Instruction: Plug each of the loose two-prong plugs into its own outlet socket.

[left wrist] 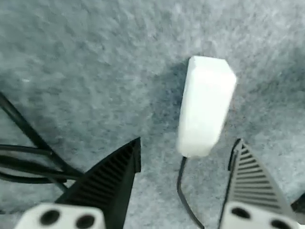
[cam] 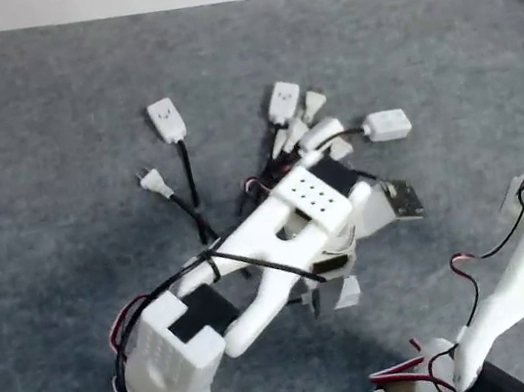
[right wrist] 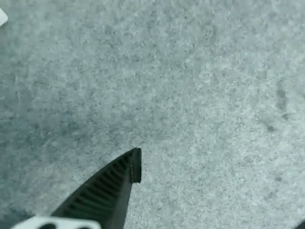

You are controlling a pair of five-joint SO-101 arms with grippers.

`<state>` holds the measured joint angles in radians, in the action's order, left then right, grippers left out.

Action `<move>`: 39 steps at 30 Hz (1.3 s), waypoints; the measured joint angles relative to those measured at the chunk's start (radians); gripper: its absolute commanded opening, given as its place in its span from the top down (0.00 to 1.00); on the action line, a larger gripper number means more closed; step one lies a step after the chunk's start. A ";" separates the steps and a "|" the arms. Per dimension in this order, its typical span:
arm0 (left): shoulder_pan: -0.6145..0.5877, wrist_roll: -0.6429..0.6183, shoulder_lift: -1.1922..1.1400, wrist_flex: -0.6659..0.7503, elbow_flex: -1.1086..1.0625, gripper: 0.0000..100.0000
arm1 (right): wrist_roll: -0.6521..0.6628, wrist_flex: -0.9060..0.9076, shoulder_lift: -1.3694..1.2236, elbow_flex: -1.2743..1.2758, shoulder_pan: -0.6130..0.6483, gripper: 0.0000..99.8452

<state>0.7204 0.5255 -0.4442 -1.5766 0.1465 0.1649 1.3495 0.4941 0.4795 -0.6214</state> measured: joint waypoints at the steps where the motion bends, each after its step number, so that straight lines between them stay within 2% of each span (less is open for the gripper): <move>1: -0.018 0.000 0.000 0.000 0.003 0.69 | 0.000 0.000 0.000 0.000 0.005 0.48; 9: -0.308 -0.069 0.173 -0.078 0.219 0.69 | 0.000 0.000 0.000 0.018 0.150 0.48; 14: -0.485 -0.117 0.261 -0.087 0.242 0.69 | 0.000 -0.018 0.000 0.040 0.235 0.48; 18: -0.675 -0.295 0.270 -0.087 0.235 0.69 | 0.000 -0.029 0.000 0.040 0.384 0.48; 22: -0.835 -0.491 0.270 -0.087 0.107 0.69 | -0.061 -0.072 -0.031 0.026 0.571 0.48; 25: -0.875 -0.554 0.272 -0.051 -0.051 0.69 | -0.169 -0.089 -0.144 -0.054 0.643 0.48; 29: -0.891 -0.631 0.273 0.178 -0.258 0.69 | -0.393 -0.098 -0.387 -0.230 0.680 0.48; 33: -0.896 -0.649 0.273 0.359 -0.374 0.69 | -0.628 -0.100 -0.626 -0.396 0.735 0.48; 36: -0.896 -0.651 0.273 0.388 -0.387 0.69 | -0.766 -0.100 -0.773 -0.493 0.793 0.48; 39: -0.896 -0.651 0.273 0.393 -0.393 0.69 | -0.832 -0.106 -0.910 -0.562 0.865 0.48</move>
<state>-0.1757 -0.1250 -0.1711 -1.1838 -0.2463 -0.6667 1.2436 -0.4158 -0.0821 0.2440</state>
